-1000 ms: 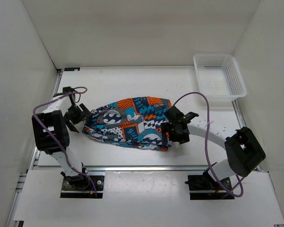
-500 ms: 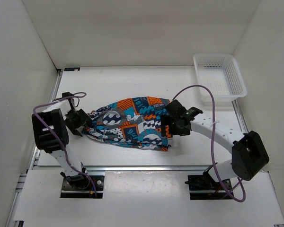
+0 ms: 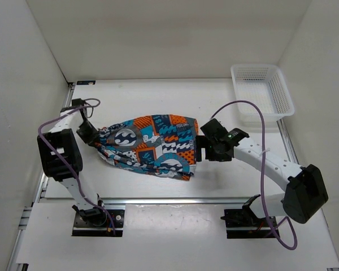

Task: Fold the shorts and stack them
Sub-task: Fold the shorts

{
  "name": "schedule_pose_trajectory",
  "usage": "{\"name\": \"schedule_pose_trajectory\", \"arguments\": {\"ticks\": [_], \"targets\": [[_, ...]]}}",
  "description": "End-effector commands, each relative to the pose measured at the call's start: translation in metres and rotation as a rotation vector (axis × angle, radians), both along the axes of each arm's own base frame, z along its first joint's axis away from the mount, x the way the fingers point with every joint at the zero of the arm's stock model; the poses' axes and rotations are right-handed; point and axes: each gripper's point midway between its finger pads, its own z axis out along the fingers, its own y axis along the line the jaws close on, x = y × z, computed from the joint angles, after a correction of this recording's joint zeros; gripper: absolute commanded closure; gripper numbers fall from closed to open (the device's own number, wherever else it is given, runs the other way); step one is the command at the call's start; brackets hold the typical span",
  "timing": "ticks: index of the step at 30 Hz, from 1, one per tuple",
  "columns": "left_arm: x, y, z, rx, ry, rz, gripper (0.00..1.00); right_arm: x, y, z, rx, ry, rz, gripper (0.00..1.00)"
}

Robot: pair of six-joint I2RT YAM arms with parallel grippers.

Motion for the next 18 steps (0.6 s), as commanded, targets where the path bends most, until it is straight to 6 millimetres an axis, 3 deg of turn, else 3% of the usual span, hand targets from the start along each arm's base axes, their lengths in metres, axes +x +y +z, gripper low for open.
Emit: {"name": "schedule_pose_trajectory", "arguments": {"ticks": [1, 3, 6, 8, 11, 13, 17, 18], "targets": [[0.027, 0.02, 0.08, 0.208, -0.17, -0.01, 0.9, 0.01, -0.002, 0.032, 0.018, -0.084, -0.034, 0.0], [0.034, 0.014, 0.117, 0.256, -0.24, -0.057, 0.9, 0.013, -0.005, 0.038, 0.017, -0.101, -0.048, 0.0], [0.044, 0.004, 0.156, 0.316, -0.314, -0.113, 0.9, 0.016, -0.009, 0.041, 0.005, -0.11, -0.054, 0.0], [0.042, -0.004, 0.17, 0.338, -0.321, -0.15, 0.9, 0.018, -0.008, 0.041, 0.003, -0.108, -0.054, 0.0], [0.046, -0.032, 0.191, 0.375, -0.364, -0.225, 0.9, 0.017, -0.006, 0.036, -0.003, -0.089, -0.05, 0.0], [0.049, -0.061, 0.204, 0.383, -0.405, -0.298, 0.9, 0.023, 0.002, 0.035, 0.036, -0.097, -0.048, 0.01], [0.05, -0.103, 0.212, 0.4, -0.423, -0.384, 0.9, 0.039, 0.037, 0.018, 0.134, -0.047, -0.007, 0.45], [0.052, -0.11, 0.212, 0.402, -0.432, -0.387, 0.9, 0.045, 0.047, 0.019, 0.161, -0.045, 0.005, 0.51]]}}
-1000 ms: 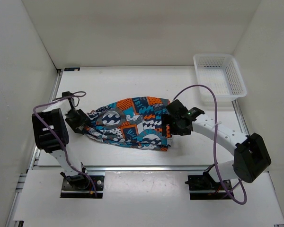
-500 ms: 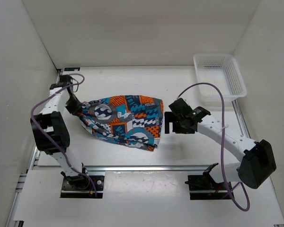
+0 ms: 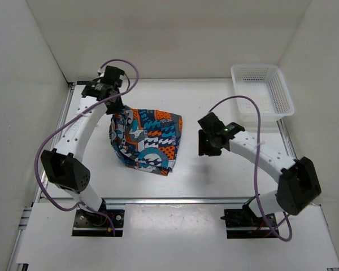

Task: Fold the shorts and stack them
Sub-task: Fold the shorts

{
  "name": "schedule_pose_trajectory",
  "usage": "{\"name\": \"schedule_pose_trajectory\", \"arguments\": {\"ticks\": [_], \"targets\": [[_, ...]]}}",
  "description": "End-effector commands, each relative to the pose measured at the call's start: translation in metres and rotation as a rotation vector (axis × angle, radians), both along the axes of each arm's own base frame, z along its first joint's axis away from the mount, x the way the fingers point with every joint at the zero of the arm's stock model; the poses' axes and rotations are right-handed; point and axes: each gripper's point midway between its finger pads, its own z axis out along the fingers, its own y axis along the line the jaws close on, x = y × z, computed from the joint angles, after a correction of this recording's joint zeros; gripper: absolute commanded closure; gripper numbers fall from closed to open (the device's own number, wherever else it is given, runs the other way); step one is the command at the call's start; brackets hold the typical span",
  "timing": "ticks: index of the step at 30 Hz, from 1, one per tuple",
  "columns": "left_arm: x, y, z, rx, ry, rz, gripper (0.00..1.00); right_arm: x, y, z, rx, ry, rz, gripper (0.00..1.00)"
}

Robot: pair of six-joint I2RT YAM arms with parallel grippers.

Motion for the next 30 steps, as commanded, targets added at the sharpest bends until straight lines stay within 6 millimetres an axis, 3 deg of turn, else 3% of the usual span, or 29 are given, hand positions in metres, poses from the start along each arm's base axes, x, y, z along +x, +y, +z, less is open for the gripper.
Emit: {"name": "schedule_pose_trajectory", "arguments": {"ticks": [1, 2, 7, 9, 14, 15, 17, 18, 19, 23, 24, 30], "targets": [[-0.007, -0.023, 0.007, 0.071, 0.013, -0.042, 0.9, 0.032, 0.047, -0.004, 0.137, -0.009, 0.044, 0.56], [-0.006, -0.026, 0.011, 0.087, -0.002, -0.026, 0.9, 0.034, 0.057, -0.006, 0.186, 0.021, 0.061, 0.62], [-0.007, -0.044, 0.004, 0.109, 0.021, -0.047, 0.9, 0.072, 0.087, -0.033, 0.284, 0.084, 0.045, 0.58], [-0.009, -0.055, 0.007, 0.099, 0.009, -0.066, 0.9, 0.085, 0.086, -0.043, 0.285, 0.097, 0.025, 0.65], [-0.01, -0.074, 0.005, 0.1, 0.008, -0.112, 0.9, 0.103, 0.091, -0.078, 0.261, 0.159, 0.014, 0.67], [-0.009, -0.082, 0.003, 0.092, 0.015, -0.13, 0.9, 0.1, 0.089, -0.092, 0.24, 0.185, 0.017, 0.74], [-0.01, -0.098, 0.005, 0.08, 0.009, -0.165, 0.9, 0.101, 0.092, -0.098, 0.242, 0.199, 0.019, 0.86], [-0.013, -0.117, 0.002, 0.068, 0.012, -0.203, 0.9, 0.102, 0.095, -0.098, 0.25, 0.204, 0.024, 0.92], [-0.015, -0.13, -0.002, 0.054, 0.024, -0.236, 0.9, 0.103, 0.095, -0.103, 0.25, 0.211, 0.015, 0.99], [-0.025, -0.183, -0.025, 0.05, 0.068, -0.33, 0.9, 0.104, 0.094, -0.104, 0.247, 0.209, 0.001, 1.0], [-0.028, -0.198, -0.04, 0.063, 0.094, -0.35, 0.9, 0.104, 0.094, -0.104, 0.247, 0.209, 0.001, 1.0], [-0.026, -0.224, -0.079, 0.069, 0.153, -0.346, 0.9, 0.098, 0.089, -0.11, 0.229, 0.222, -0.006, 1.0]]}}
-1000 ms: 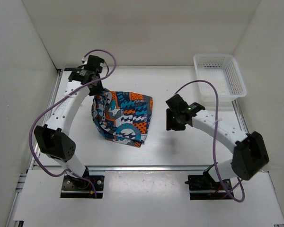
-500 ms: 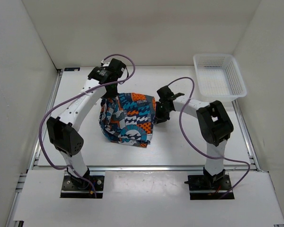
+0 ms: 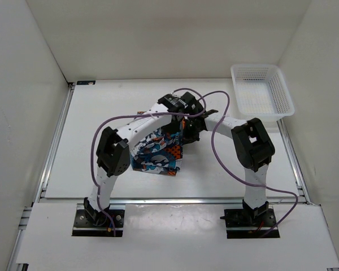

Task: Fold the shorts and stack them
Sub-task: Fold the shorts

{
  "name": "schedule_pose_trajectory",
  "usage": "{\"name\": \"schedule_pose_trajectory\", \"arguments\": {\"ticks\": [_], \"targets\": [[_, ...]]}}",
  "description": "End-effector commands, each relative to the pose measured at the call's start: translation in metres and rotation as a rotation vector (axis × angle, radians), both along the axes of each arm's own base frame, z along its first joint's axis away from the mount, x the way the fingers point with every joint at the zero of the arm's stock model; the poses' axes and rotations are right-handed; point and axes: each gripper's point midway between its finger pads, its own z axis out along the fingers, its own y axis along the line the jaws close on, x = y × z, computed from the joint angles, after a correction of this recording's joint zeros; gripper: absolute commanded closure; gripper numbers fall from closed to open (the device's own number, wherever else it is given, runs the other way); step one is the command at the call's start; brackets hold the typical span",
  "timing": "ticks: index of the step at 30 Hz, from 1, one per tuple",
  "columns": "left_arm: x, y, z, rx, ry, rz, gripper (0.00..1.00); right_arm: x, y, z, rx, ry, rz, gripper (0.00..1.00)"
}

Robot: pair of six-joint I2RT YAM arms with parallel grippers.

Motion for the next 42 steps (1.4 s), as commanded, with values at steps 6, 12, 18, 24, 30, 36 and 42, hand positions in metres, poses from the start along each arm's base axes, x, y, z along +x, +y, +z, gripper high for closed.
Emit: {"name": "schedule_pose_trajectory", "arguments": {"ticks": [6, 12, 18, 24, 30, 36, 42], "targets": [[-0.009, -0.026, 0.007, -0.124, 0.025, 0.017, 0.73, -0.005, -0.013, -0.018, -0.049, 0.027, -0.025, 1.0], [-0.024, -0.023, 0.043, -0.257, 0.046, 0.0, 0.0, -0.007, -0.018, -0.015, -0.065, 0.01, -0.025, 1.0], [-0.012, 0.024, 0.089, -0.402, -0.025, 0.064, 0.08, -0.014, -0.037, -0.004, -0.118, -0.038, -0.037, 0.97], [-0.007, 0.09, 0.04, -0.407, 0.041, 0.18, 0.66, -0.018, -0.057, 0.042, -0.238, -0.19, -0.033, 0.9], [-0.012, 0.084, -0.023, -0.438, 0.175, 0.196, 0.9, -0.017, -0.007, 0.083, -0.143, -0.248, 0.08, 0.89], [-0.031, 0.092, -0.072, -0.385, 0.274, 0.231, 0.9, -0.021, 0.03, 0.061, -0.095, -0.185, 0.148, 0.89], [-0.037, 0.104, -0.125, -0.303, 0.351, 0.264, 0.9, -0.032, 0.02, -0.002, -0.166, -0.068, 0.117, 0.94]]}}
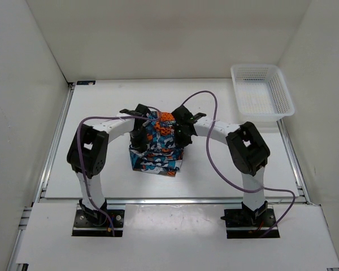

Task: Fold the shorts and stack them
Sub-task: Fold the shorts

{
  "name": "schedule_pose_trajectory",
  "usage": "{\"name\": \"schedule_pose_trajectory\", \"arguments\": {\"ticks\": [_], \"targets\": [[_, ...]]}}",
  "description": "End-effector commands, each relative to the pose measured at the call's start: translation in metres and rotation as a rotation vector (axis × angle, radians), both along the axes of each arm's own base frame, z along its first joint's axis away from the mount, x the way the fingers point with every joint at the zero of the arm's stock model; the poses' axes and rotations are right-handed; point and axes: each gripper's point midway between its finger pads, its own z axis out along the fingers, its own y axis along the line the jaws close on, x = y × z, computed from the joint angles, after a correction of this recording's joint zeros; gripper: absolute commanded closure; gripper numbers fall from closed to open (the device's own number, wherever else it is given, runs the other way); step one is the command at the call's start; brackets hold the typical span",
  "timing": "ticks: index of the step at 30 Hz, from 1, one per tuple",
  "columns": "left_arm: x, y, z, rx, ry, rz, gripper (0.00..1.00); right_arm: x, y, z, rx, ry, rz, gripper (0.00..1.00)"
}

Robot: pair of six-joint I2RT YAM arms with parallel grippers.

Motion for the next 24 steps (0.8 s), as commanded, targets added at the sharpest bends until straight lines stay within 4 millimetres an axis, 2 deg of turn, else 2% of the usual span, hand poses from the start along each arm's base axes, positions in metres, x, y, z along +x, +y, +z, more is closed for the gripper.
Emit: {"name": "schedule_pose_trajectory", "arguments": {"ticks": [1, 3, 6, 7, 8, 9, 10, 11, 12, 13, 14, 15, 16, 17, 18, 19, 20, 21, 22, 23, 24], "targets": [[0.006, 0.0, -0.017, 0.004, 0.001, -0.011, 0.9, -0.012, -0.011, -0.03, -0.048, 0.064, -0.028, 0.94], [0.008, -0.002, -0.015, 0.011, -0.012, -0.027, 0.9, -0.014, -0.016, -0.028, -0.054, 0.058, -0.043, 0.96], [0.013, -0.005, 0.01, -0.018, -0.058, -0.037, 0.9, -0.007, -0.018, 0.001, -0.032, -0.019, -0.06, 0.96], [0.015, -0.006, 0.029, -0.033, -0.091, -0.037, 0.9, -0.006, -0.021, 0.022, -0.022, -0.05, -0.067, 0.94], [0.023, -0.01, 0.051, -0.049, -0.136, -0.05, 0.9, -0.004, -0.022, 0.036, -0.017, -0.073, -0.073, 0.87], [0.026, -0.008, 0.067, -0.045, -0.168, -0.059, 0.84, -0.002, -0.023, 0.049, -0.011, -0.099, -0.081, 0.78], [0.022, -0.004, 0.082, -0.036, -0.168, -0.057, 0.79, 0.002, -0.029, 0.078, -0.001, -0.158, -0.1, 0.66], [0.03, -0.006, 0.119, -0.06, -0.255, -0.065, 0.75, 0.001, -0.031, 0.093, 0.001, -0.19, -0.105, 0.52], [0.031, -0.001, 0.136, -0.045, -0.294, -0.07, 0.69, 0.0, -0.039, 0.104, -0.012, -0.219, -0.122, 0.26], [0.031, 0.002, 0.152, -0.044, -0.326, -0.064, 0.5, 0.002, -0.046, 0.133, 0.003, -0.285, -0.138, 0.17], [0.025, 0.007, 0.165, -0.034, -0.338, -0.074, 0.37, -0.002, -0.059, 0.141, -0.026, -0.303, -0.158, 0.11], [0.025, 0.014, 0.194, -0.049, -0.41, -0.067, 0.25, 0.001, -0.076, 0.152, -0.074, -0.358, -0.204, 0.04], [0.02, 0.016, 0.202, -0.056, -0.427, -0.066, 0.11, -0.003, -0.088, 0.17, -0.071, -0.404, -0.23, 0.01], [0.02, 0.022, 0.215, -0.064, -0.464, -0.059, 0.0, -0.007, -0.104, 0.175, -0.104, -0.417, -0.257, 0.0], [0.013, 0.029, 0.232, -0.081, -0.515, -0.043, 0.0, -0.011, -0.115, 0.18, -0.127, -0.436, -0.276, 0.0], [0.007, 0.032, 0.24, -0.089, -0.537, -0.042, 0.0, -0.016, -0.132, 0.195, -0.122, -0.473, -0.32, 0.0], [0.003, 0.038, 0.245, -0.093, -0.556, -0.029, 0.0, -0.023, -0.154, 0.192, -0.182, -0.478, -0.363, 0.0], [-0.008, 0.046, 0.254, -0.093, -0.594, -0.02, 0.0, -0.029, -0.164, 0.195, -0.203, -0.491, -0.378, 0.0], [-0.011, 0.054, 0.259, -0.085, -0.624, 0.014, 0.0, -0.038, -0.177, 0.207, -0.193, -0.522, -0.409, 0.0], [-0.014, 0.058, 0.263, -0.089, -0.655, 0.031, 0.0, -0.044, -0.191, 0.205, -0.225, -0.524, -0.429, 0.0], [-0.024, 0.065, 0.275, -0.097, -0.71, 0.044, 0.0, -0.055, -0.209, 0.213, -0.245, -0.547, -0.475, 0.0]]}}
